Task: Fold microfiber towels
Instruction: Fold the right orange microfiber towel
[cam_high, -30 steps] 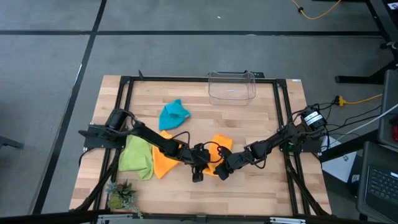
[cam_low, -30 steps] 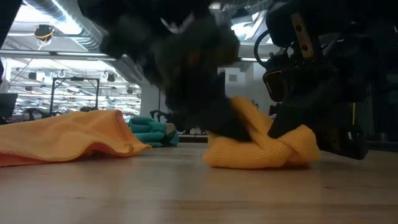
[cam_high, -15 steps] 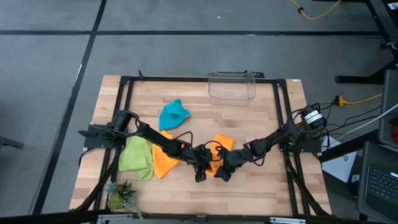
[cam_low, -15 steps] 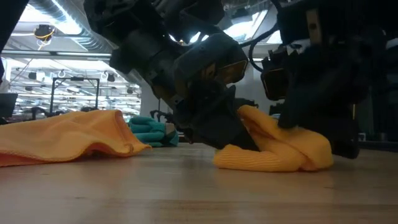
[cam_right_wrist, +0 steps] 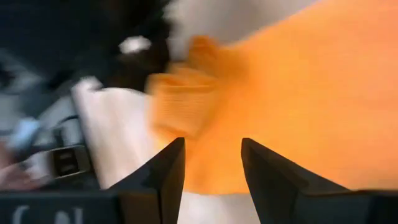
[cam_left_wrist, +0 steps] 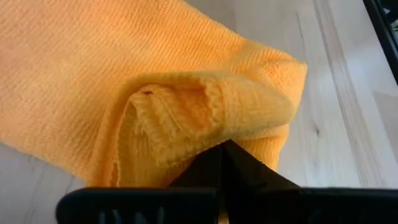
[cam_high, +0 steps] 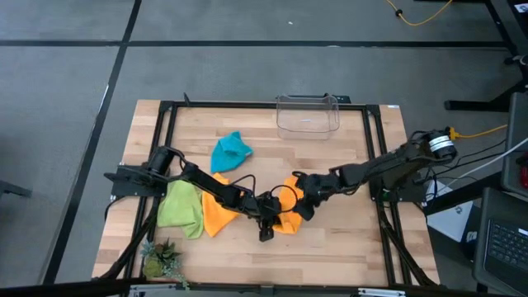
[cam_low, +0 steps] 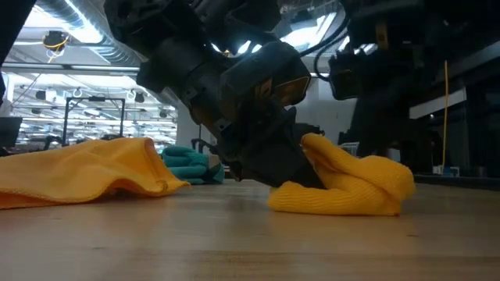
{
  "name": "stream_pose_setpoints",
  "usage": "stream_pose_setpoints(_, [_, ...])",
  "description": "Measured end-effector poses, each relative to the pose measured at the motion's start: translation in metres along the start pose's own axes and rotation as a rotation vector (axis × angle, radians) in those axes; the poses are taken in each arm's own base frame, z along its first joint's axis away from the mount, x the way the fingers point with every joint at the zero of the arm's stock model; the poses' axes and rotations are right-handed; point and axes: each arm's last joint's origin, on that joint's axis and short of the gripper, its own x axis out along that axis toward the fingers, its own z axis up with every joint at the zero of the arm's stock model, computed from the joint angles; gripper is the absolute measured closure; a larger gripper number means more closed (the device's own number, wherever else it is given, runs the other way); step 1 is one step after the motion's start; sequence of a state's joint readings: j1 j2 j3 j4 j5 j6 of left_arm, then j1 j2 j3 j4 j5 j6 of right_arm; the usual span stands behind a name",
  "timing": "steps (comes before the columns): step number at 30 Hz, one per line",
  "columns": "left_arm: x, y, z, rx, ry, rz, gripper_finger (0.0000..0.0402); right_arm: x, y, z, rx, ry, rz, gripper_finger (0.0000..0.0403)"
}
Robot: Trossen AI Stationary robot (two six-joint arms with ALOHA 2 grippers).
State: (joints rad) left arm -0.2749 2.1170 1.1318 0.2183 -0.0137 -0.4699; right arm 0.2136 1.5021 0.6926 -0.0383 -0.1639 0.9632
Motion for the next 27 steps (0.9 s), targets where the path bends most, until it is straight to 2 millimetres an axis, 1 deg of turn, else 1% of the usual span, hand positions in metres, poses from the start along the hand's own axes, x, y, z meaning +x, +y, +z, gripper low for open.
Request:
stream_pose_setpoints(2, [0.0, 0.0, 0.0, -0.001, -0.002, 0.0, 0.0401, -0.007, -0.001, -0.001, -0.006, -0.036, -0.049, 0.0245])
stream_pose_setpoints(3, [0.0, 0.0, 0.0, 0.0, -0.004, 0.001, 0.0401, -0.009, 0.002, -0.002, -0.039, -0.055, -0.044, 0.0245])
stream_pose_setpoints(6, [0.001, 0.0, 0.0, 0.001, -0.02, 0.004, 0.0401, -0.014, 0.018, -0.01, -0.203, -0.173, -0.037, 0.0245])
stream_pose_setpoints(9, [0.001, -0.001, 0.001, 0.001, -0.035, 0.001, 0.0401, -0.015, 0.03, -0.027, -0.382, -0.325, -0.151, 0.0245])
stream_pose_setpoints(11, [0.001, -0.002, 0.003, 0.008, -0.058, -0.008, 0.0401, -0.012, 0.035, -0.042, -0.458, -0.399, -0.226, 0.0245])
stream_pose_setpoints(15, [0.002, -0.004, 0.007, 0.031, -0.111, -0.034, 0.04, -0.004, 0.044, -0.074, -0.563, -0.416, -0.251, 0.0245])
stream_pose_setpoints(18, [0.002, -0.004, 0.009, 0.033, -0.12, -0.063, 0.039, 0.002, 0.053, -0.09, -0.574, -0.421, -0.181, 0.0245])
stream_pose_setpoints(22, [0.002, -0.001, 0.01, 0.027, -0.121, -0.062, 0.0365, 0.011, 0.063, -0.096, -0.495, -0.458, -0.059, 0.0245])
stream_pose_setpoints(24, [0.002, -0.001, 0.011, 0.027, -0.124, -0.062, 0.0352, 0.016, 0.063, -0.096, -0.491, -0.467, -0.053, 0.0245])
stream_pose_setpoints(27, [0.002, 0.0, 0.012, 0.025, -0.133, -0.057, 0.0333, 0.028, 0.059, -0.096, -0.516, -0.488, -0.112, 0.0245])
